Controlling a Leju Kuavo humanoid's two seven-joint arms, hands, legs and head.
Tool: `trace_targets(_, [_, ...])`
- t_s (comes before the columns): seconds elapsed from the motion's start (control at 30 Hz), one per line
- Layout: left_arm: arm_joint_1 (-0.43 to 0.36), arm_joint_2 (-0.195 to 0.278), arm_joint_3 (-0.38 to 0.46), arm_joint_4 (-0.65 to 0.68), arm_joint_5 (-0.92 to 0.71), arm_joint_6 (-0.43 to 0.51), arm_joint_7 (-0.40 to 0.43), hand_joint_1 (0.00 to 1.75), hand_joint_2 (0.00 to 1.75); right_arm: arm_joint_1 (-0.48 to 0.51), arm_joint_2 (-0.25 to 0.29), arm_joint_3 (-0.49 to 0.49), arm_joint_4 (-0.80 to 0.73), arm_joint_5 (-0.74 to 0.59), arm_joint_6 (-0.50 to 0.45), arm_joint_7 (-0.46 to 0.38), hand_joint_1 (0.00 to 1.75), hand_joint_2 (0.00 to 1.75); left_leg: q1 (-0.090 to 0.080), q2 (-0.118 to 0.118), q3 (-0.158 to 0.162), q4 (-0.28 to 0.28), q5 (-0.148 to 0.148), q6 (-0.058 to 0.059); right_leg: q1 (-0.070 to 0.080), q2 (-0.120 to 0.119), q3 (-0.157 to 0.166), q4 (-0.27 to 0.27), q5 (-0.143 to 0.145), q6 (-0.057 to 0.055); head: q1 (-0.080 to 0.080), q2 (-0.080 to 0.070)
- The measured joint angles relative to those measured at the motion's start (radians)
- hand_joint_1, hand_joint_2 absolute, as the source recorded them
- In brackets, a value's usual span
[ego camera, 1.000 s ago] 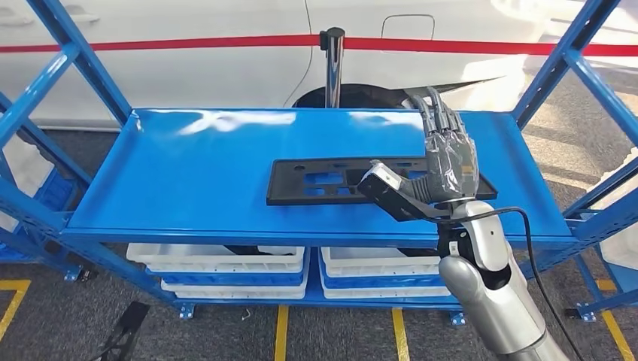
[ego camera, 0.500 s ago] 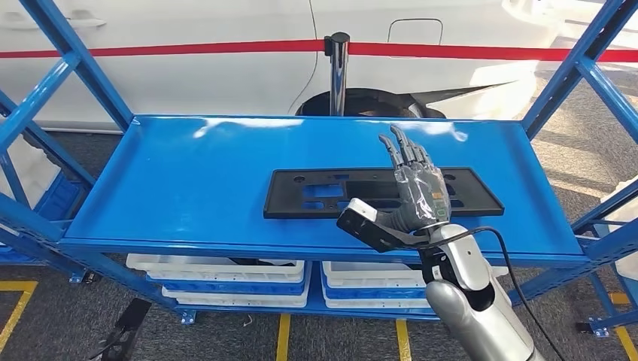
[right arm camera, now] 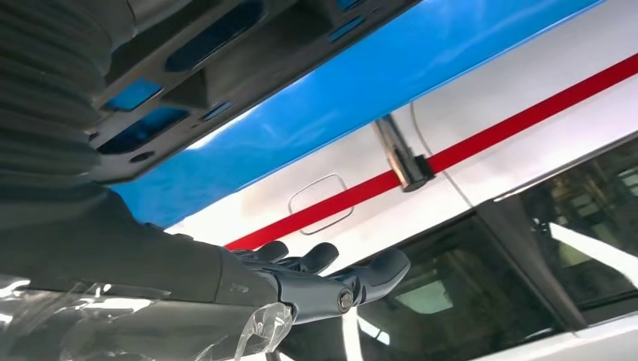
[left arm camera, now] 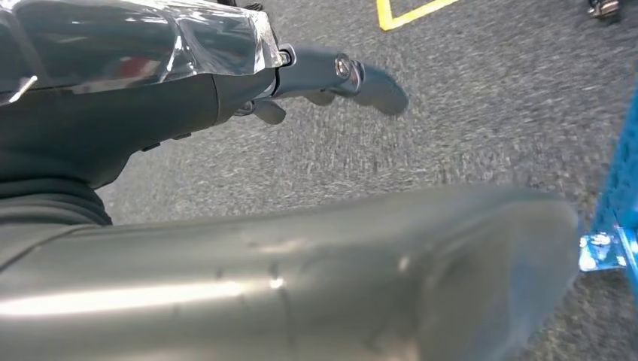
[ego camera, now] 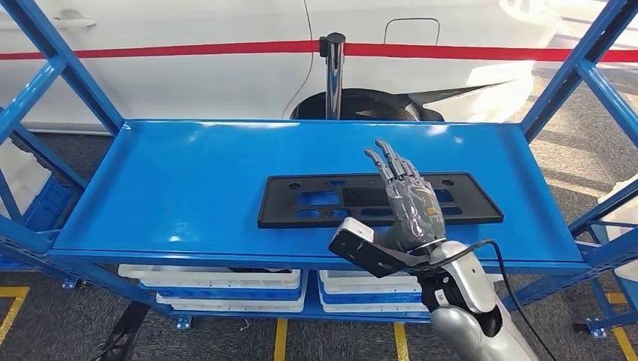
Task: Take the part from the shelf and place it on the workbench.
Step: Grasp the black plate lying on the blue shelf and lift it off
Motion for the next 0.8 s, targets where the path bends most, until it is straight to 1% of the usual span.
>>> trace_targets(0.03, [0.000,0.000,0.000,0.000,0.000,0.000,0.000,0.00,0.00,0.002,-0.001,0.002,-0.010,-0.001,0.004,0.001,0.00,1.75,0.003,0.000,0.003,-0.004,0.001,0.003,-0.001,0.000,0.000,0.003,-0.005,0.005,0.000,0.000])
trace_targets(0.07, [0.000,0.000,0.000,0.000,0.000,0.000,0.000,0.00,0.00,0.003,-0.002,0.003,-0.019,-0.002,0.009,0.003,0.00,1.75,0.006,0.000,0.006,-0.008,0.002,0.008,-0.001,-0.001,-0.005,0.019,-0.017,0.011,0.001,0.000])
trace_targets(0.1, [0.000,0.000,0.000,0.000,0.000,0.000,-0.001,0.00,0.00,0.003,-0.005,0.004,-0.026,-0.006,0.016,0.006,0.00,1.75,0.009,0.001,0.010,-0.011,0.002,0.012,-0.001,-0.001,-0.021,0.057,-0.039,0.017,0.001,0.000])
trace_targets(0.13, [0.000,0.000,0.000,0.000,0.002,0.000,-0.001,0.00,0.00,0.006,-0.008,0.005,-0.029,-0.010,0.024,0.009,0.00,1.75,0.011,0.001,0.013,-0.013,0.002,0.015,-0.004,-0.002,-0.048,0.116,-0.069,0.022,0.001,0.000])
trace_targets(0.17, [0.000,-0.001,0.000,0.000,0.003,0.000,-0.002,0.00,0.00,0.011,-0.012,0.006,-0.031,-0.015,0.030,0.012,0.00,1.75,0.011,0.002,0.015,-0.013,0.000,0.017,-0.006,-0.003,-0.085,0.191,-0.101,0.027,0.002,0.000])
trace_targets(0.2, [0.002,-0.001,0.000,0.000,0.005,0.000,-0.003,0.00,0.00,0.017,-0.016,0.007,-0.031,-0.020,0.035,0.013,0.00,1.75,0.011,0.002,0.017,-0.012,-0.001,0.019,-0.009,-0.004,-0.121,0.258,-0.123,0.030,0.002,0.000])
trace_targets(0.23, [0.004,-0.001,0.000,0.000,0.006,0.000,-0.003,0.00,0.00,0.024,-0.021,0.008,-0.031,-0.024,0.037,0.014,0.00,1.75,0.012,0.002,0.019,-0.012,-0.003,0.019,-0.012,-0.004,-0.145,0.298,-0.128,0.033,0.002,0.000])
trace_targets(0.27, [0.006,-0.001,0.000,0.000,0.007,0.000,-0.004,0.00,0.00,0.029,-0.025,0.009,-0.031,-0.029,0.037,0.013,0.00,1.75,0.013,0.001,0.021,-0.012,-0.005,0.019,-0.016,-0.005,-0.151,0.299,-0.112,0.036,0.002,0.000])
trace_targets(0.3, [0.007,-0.001,0.000,0.000,0.008,0.000,-0.004,0.00,0.00,0.033,-0.029,0.010,-0.031,-0.033,0.037,0.012,0.00,1.75,0.015,0.001,0.025,-0.011,-0.008,0.016,-0.019,-0.006,-0.136,0.256,-0.078,0.038,0.002,0.000])
trace_targets(0.33, [0.007,-0.001,0.000,0.000,0.009,0.001,-0.004,0.00,0.00,0.035,-0.033,0.011,-0.031,-0.037,0.036,0.011,0.00,1.75,0.017,0.000,0.030,-0.011,-0.012,0.012,-0.023,-0.007,-0.104,0.183,-0.035,0.041,0.002,0.000])
trace_targets(0.37, [0.008,-0.001,0.000,0.000,0.010,0.001,-0.004,0.00,0.00,0.036,-0.035,0.012,-0.031,-0.042,0.035,0.009,0.00,1.75,0.016,-0.001,0.033,-0.009,-0.017,0.007,-0.025,-0.008,-0.069,0.109,-0.003,0.045,0.002,0.000])
trace_targets(0.4, [0.007,-0.001,0.000,0.000,0.010,0.001,-0.004,0.00,0.00,0.038,-0.036,0.013,-0.031,-0.046,0.035,0.008,0.00,1.75,0.015,-0.002,0.035,-0.006,-0.021,0.001,-0.026,-0.007,-0.044,0.052,0.017,0.044,0.003,0.000])
trace_targets(0.43, [0.007,0.000,0.000,0.000,0.010,0.002,-0.004,0.00,0.00,0.041,-0.037,0.014,-0.031,-0.050,0.034,0.008,0.00,1.75,0.014,-0.002,0.035,-0.005,-0.023,-0.004,-0.026,-0.006,-0.030,0.019,0.024,0.042,0.003,0.000])
trace_targets(0.47, [0.007,0.000,0.000,0.000,0.008,0.002,-0.004,0.00,0.00,0.045,-0.037,0.015,-0.032,-0.053,0.035,0.007,0.00,1.75,0.013,-0.003,0.034,-0.006,-0.024,-0.008,-0.024,-0.004,-0.027,0.010,0.020,0.037,0.002,0.000])
trace_targets(0.53, [0.007,-0.001,0.000,0.000,0.004,0.003,-0.003,0.00,0.00,0.051,-0.037,0.016,-0.033,-0.057,0.038,0.008,0.00,1.75,0.016,-0.002,0.032,-0.005,-0.027,-0.015,-0.022,-0.004,-0.029,0.009,0.022,0.023,0.001,0.000])
trace_targets(0.57, [0.007,-0.001,-0.001,0.000,0.002,0.003,-0.003,0.00,0.00,0.053,-0.037,0.016,-0.034,-0.058,0.040,0.009,0.00,1.75,0.018,0.000,0.026,0.009,-0.037,-0.019,-0.022,-0.004,-0.028,0.008,0.022,0.016,0.000,0.000])
trace_targets(0.6, [0.007,-0.001,-0.001,0.000,0.000,0.003,-0.003,0.00,0.00,0.054,-0.037,0.017,-0.035,-0.058,0.042,0.010,0.00,1.75,0.019,0.002,0.010,0.043,-0.058,-0.023,-0.023,-0.004,-0.027,0.006,0.023,0.010,0.000,0.000])
trace_targets(0.63, [0.006,-0.001,-0.001,0.000,-0.001,0.003,-0.002,0.00,0.00,0.056,-0.037,0.019,-0.037,-0.059,0.044,0.010,0.00,1.75,0.020,0.004,-0.016,0.099,-0.088,-0.026,-0.024,-0.004,-0.026,0.006,0.022,0.005,-0.001,0.000])
trace_targets(0.67, [0.006,-0.001,-0.001,0.000,-0.001,0.003,-0.001,0.00,0.00,0.060,-0.037,0.022,-0.038,-0.059,0.045,0.010,0.00,1.75,0.019,0.005,-0.050,0.172,-0.120,-0.028,-0.023,-0.004,-0.026,0.006,0.022,0.002,-0.002,0.000])
trace_targets(0.7, [0.006,-0.001,-0.001,0.000,-0.001,0.003,-0.001,0.00,0.00,0.066,-0.037,0.026,-0.038,-0.060,0.046,0.010,0.00,1.75,0.019,0.005,-0.087,0.245,-0.147,-0.028,-0.022,-0.004,-0.026,0.006,0.021,-0.001,-0.002,0.000])
trace_targets(0.73, [0.007,-0.001,-0.001,0.000,-0.002,0.003,0.000,0.00,0.00,0.071,-0.038,0.031,-0.038,-0.061,0.047,0.010,0.00,1.75,0.019,0.005,-0.115,0.298,-0.162,-0.029,-0.021,-0.004,-0.026,0.006,0.020,-0.002,-0.002,0.000])
trace_targets(0.77, [0.008,-0.002,-0.001,0.000,-0.002,0.003,0.000,0.00,0.00,0.076,-0.038,0.034,-0.038,-0.063,0.049,0.010,0.00,1.75,0.019,0.005,-0.132,0.325,-0.165,-0.028,-0.020,-0.004,-0.025,0.006,0.019,-0.003,-0.002,0.000])
trace_targets(0.8, [0.008,-0.002,-0.002,0.000,-0.002,0.003,-0.001,0.00,0.00,0.079,-0.038,0.036,-0.038,-0.064,0.050,0.011,0.00,1.75,0.019,0.005,-0.132,0.318,-0.151,-0.026,-0.019,-0.004,-0.024,0.006,0.018,-0.003,-0.002,0.000])
